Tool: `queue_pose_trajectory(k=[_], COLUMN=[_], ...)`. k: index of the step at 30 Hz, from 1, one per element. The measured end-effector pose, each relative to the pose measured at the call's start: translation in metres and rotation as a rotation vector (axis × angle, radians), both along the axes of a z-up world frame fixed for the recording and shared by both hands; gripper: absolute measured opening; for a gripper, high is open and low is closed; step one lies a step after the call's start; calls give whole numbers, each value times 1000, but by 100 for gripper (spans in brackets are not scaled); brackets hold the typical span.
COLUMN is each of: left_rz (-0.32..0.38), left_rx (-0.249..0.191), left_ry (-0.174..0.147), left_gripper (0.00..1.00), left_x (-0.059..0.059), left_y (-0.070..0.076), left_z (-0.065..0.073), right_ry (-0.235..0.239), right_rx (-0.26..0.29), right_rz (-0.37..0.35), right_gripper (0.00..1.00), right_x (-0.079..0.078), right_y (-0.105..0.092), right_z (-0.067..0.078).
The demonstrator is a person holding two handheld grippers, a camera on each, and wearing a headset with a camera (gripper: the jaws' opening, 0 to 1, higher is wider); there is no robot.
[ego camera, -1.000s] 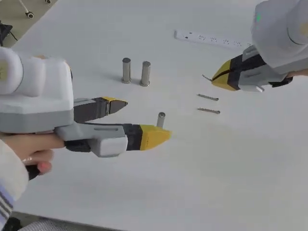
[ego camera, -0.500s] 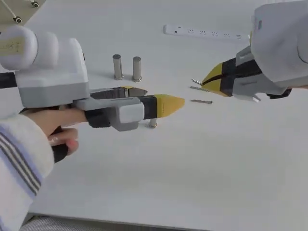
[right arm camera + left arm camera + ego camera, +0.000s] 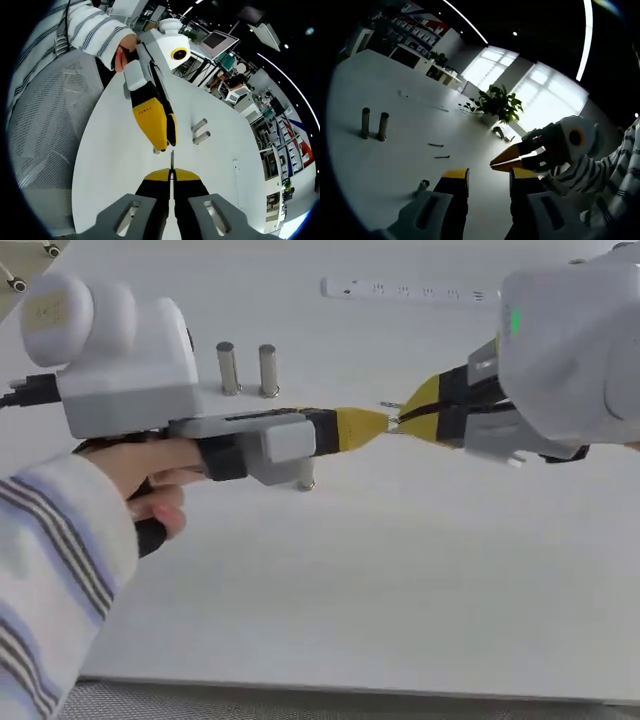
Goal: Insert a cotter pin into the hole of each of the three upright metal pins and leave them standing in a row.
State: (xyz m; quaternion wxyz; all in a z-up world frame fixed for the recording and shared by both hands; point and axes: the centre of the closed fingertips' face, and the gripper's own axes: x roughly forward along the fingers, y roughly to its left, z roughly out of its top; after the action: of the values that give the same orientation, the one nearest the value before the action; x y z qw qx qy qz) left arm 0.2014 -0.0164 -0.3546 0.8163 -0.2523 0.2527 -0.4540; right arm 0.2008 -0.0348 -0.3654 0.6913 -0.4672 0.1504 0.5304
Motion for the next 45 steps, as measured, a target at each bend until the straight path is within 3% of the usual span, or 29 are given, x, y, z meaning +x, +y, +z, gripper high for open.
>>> queue_pose_trajectory(k=[9,17,22,35,40,41,42,43,45], left_rz=[-21,-28,-19,-26,-28,-28,-31,-33,-34], left_rx=[4,6,-4,-4,-22,-20,0,15,32], left_ry=[17,21,18,34,33,28,-16,-39,-47], left_gripper=[14,9,1,0,0,0,0,0,0], left_x=[0,-4,-5,-12,-15,-15,-14,-14,-15], left_y=[-3,-6,-6,-7,-3,-3,-3,-3,-4], left_z=[-5,-7,-5,-5,2,2,3,3,3], right_ry=[-52,-63,-70,-66,-84,-84,-86,-86,-75], right_rx=[-45,-51,-51,-45,-14,-13,-10,-8,2], right_rz=[33,49,59,55,57,55,53,51,38], right_gripper=[0,0,0,0,0,0,0,0,0], right_x=[-7,-11,-13,-15,-16,-16,-16,-15,-14], right_y=[2,5,9,14,19,19,20,20,21], right_z=[-1,1,2,3,9,10,10,9,8])
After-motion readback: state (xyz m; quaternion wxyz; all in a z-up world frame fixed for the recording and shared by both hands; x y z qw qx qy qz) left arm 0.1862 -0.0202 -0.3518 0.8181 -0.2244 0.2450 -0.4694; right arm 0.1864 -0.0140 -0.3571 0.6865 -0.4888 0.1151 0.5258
